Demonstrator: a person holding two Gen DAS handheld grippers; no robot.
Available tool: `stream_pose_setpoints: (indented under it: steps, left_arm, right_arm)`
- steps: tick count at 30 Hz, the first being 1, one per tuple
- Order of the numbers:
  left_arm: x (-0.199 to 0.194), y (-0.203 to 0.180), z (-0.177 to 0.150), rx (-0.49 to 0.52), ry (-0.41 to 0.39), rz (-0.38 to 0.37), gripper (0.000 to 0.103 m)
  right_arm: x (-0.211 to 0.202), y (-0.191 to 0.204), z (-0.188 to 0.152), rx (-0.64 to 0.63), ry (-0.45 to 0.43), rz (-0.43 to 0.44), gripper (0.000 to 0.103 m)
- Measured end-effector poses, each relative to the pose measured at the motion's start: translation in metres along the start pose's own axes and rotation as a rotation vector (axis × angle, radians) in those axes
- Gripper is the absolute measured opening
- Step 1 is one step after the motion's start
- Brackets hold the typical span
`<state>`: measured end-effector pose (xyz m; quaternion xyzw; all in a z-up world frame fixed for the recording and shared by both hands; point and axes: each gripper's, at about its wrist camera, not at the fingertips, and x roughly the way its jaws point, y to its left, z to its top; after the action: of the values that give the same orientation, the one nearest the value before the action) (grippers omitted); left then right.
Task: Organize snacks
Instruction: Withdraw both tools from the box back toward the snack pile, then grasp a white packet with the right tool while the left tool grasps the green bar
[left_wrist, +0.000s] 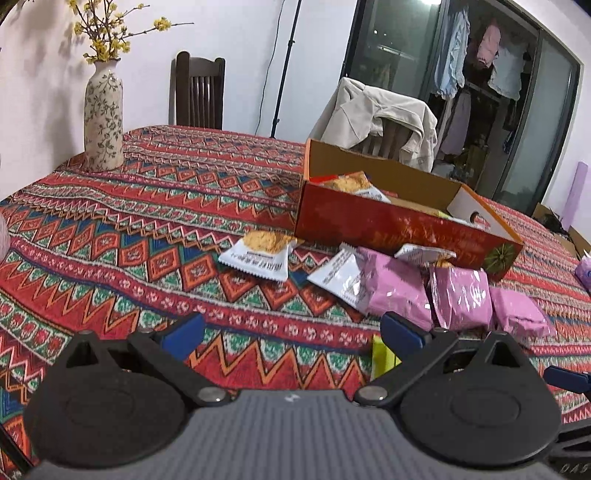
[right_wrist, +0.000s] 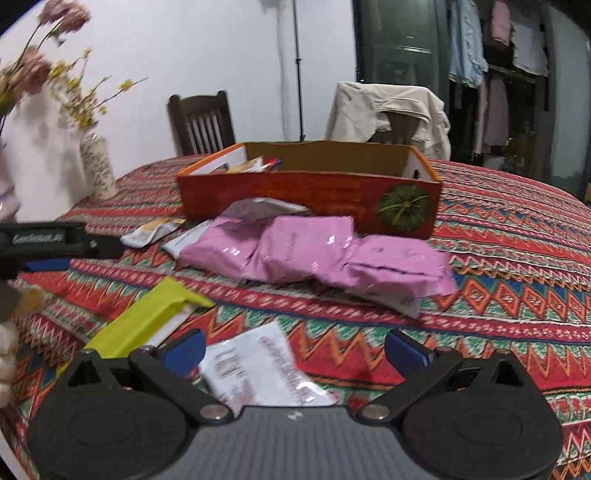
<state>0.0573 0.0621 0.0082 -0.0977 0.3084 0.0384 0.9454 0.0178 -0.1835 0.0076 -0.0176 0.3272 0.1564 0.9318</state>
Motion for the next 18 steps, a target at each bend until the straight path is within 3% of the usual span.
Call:
stream_pose_setpoints:
  steps: [4, 6, 8, 10, 13, 18]
  left_arm:
    - [-0.001, -0.002, -0.009, 0.016, 0.025, 0.005, 0.103]
    - [-0.002, -0.002, -0.012, 0.017, 0.031, 0.006, 0.103]
    - [-0.002, -0.004, -0.015, 0.018, 0.037, 0.008, 0.103]
    - [-0.004, -0.007, -0.017, 0.026, 0.041, 0.005, 0.103]
    - [-0.006, -0.014, -0.019, 0.047, 0.042, -0.005, 0.103]
    - [-0.01, -0.032, -0.023, 0.093, 0.04, -0.016, 0.103]
  right_arm:
    - [0.007, 0.01, -0.01, -0.027, 0.052, -0.003, 0.097]
    - [0.007, 0.012, -0.016, -0.048, 0.037, -0.017, 0.094]
    - [0.005, 0.013, -0.018, -0.04, 0.023, -0.017, 0.082]
    - [0.001, 0.011, -0.017, -0.034, 0.007, -0.02, 0.052]
    - [-0.004, 0.005, -0.018, -0.014, -0.012, -0.02, 0.044]
    - [-0.01, -0.007, -0.018, 0.041, -0.068, -0.035, 0.041]
